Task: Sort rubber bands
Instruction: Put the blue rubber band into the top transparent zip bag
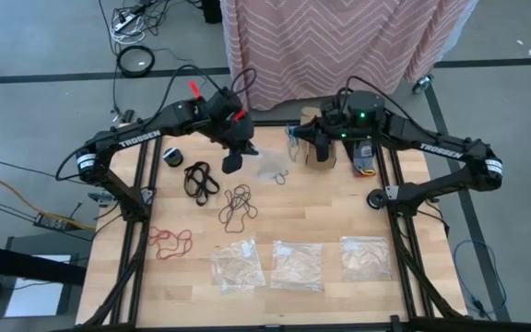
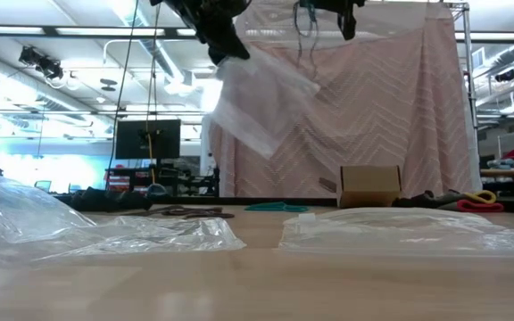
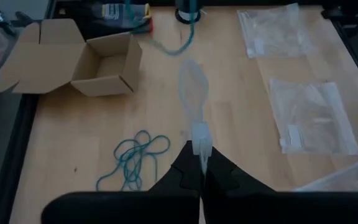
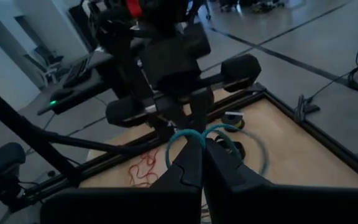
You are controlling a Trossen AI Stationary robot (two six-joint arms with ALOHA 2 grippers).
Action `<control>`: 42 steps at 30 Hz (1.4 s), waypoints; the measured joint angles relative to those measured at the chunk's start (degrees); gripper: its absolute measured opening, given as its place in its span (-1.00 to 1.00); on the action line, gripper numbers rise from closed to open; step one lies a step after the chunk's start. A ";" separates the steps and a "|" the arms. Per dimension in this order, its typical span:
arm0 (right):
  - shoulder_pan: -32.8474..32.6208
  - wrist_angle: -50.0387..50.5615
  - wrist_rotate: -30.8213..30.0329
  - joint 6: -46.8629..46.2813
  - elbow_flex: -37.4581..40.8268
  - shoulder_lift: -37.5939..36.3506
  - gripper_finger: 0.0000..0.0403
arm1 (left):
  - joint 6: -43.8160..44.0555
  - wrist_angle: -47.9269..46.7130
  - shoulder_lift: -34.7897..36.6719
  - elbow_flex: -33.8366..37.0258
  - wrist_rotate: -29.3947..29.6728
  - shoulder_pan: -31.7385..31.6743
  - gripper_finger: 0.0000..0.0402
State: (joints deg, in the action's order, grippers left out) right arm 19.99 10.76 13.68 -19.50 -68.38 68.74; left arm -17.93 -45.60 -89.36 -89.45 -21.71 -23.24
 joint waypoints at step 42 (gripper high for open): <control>-0.33 34.83 -8.55 5.57 1.30 5.93 -0.62 | -0.94 -7.45 -0.02 0.00 0.04 -0.02 -1.00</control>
State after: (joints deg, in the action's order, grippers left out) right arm 19.66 45.60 5.13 -13.92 -67.08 74.67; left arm -18.87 -53.05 -89.38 -89.45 -21.67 -23.27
